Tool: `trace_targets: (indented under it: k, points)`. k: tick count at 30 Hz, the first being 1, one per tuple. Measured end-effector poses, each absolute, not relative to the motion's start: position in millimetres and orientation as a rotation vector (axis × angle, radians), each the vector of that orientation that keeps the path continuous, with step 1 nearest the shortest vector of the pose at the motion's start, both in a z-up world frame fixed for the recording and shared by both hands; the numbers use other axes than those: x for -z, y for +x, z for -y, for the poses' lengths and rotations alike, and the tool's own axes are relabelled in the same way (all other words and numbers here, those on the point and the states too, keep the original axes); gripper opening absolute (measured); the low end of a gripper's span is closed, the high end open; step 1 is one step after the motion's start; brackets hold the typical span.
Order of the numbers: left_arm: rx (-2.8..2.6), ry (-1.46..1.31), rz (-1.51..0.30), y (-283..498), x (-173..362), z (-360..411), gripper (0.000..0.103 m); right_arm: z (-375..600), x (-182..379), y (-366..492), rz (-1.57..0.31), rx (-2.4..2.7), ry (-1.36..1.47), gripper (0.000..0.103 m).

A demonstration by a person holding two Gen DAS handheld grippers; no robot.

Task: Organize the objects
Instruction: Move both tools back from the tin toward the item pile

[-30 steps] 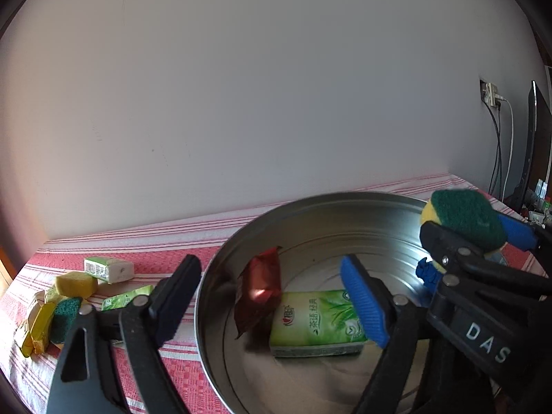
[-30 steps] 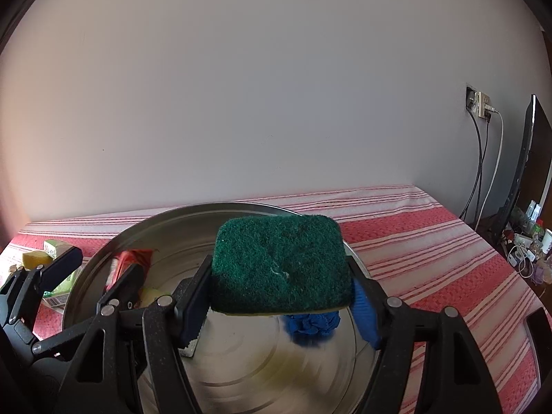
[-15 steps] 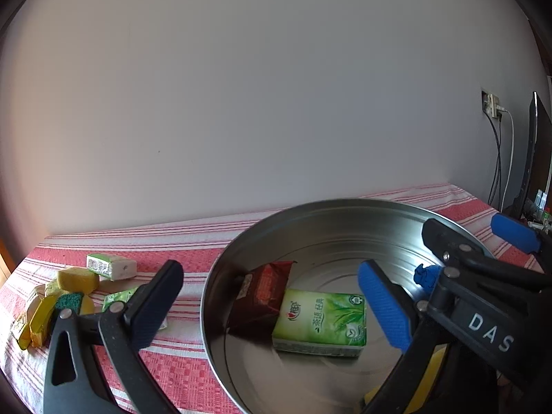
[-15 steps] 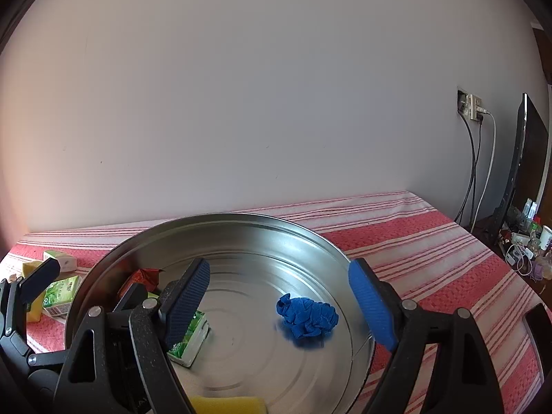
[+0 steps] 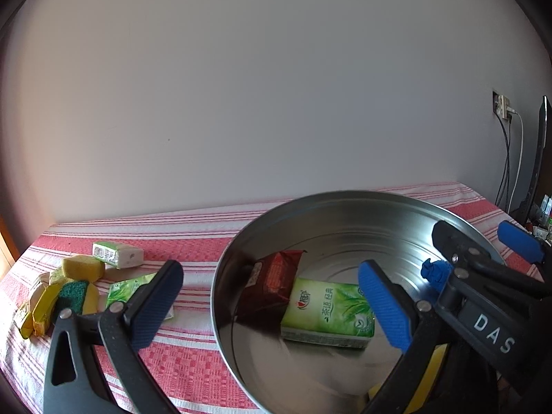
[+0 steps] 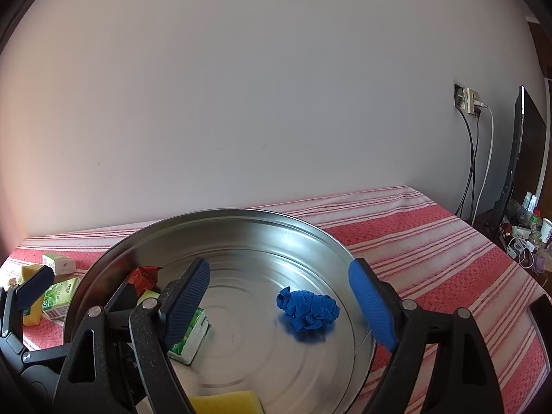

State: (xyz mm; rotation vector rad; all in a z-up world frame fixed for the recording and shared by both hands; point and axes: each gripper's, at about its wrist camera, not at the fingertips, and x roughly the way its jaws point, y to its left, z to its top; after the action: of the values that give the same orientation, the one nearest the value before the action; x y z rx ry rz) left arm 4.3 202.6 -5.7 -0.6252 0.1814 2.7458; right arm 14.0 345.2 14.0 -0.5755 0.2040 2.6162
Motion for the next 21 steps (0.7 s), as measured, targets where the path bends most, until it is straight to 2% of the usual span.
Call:
trace_targets:
  k: [21]
  points:
    - [-2.859,-0.515,-0.217,3,2,-185,0.102,-327,-14,22,-0.189,-2.626,-0.419,0.085]
